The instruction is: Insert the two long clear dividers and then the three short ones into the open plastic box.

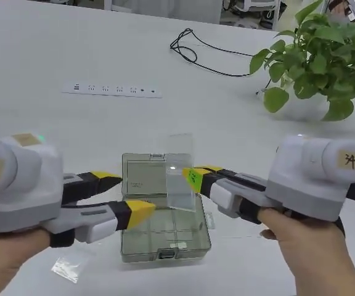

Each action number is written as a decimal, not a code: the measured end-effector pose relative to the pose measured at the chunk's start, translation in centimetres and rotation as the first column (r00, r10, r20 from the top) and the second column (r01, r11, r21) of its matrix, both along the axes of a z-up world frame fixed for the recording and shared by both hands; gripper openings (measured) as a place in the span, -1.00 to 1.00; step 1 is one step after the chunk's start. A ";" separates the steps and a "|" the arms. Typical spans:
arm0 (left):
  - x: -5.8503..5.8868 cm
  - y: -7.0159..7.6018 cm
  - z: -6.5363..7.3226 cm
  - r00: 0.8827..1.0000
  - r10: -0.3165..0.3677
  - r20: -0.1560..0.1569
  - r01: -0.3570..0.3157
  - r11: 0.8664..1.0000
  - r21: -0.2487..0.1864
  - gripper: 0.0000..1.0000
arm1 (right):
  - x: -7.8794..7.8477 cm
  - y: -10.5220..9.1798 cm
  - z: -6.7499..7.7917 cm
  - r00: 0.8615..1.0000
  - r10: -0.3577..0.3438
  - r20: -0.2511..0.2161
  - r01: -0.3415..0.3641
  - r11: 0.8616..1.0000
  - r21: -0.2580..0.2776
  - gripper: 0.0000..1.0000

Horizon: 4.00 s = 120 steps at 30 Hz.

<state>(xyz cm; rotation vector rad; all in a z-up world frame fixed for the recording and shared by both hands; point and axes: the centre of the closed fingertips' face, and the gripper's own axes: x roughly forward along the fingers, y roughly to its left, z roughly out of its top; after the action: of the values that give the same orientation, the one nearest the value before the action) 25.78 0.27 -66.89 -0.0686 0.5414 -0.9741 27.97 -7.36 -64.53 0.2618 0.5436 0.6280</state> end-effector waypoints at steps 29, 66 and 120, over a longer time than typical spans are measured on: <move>-1.4 2.8 -3.7 0.995 -0.086 0.044 0.083 0.993 0.082 0.97 | 0.3 -2.6 -5.7 0.952 -0.089 -0.293 0.052 0.990 -0.134 -0.87; -1.9 2.6 -6.0 0.993 -0.113 -0.023 0.114 0.993 0.043 0.96 | -0.1 -2.9 -13.7 0.791 -0.196 -0.580 0.079 0.972 -0.221 -0.87; -2.0 2.1 -6.1 0.992 -0.117 -0.047 0.119 0.992 0.040 0.90 | 0.1 -1.3 -16.7 0.821 -0.119 -0.559 -0.026 0.969 -0.245 -0.82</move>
<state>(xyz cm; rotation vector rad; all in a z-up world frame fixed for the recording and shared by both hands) 23.76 2.32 -72.98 -0.0204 0.6120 -1.0776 28.05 -8.62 -81.27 0.2298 1.1864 0.4193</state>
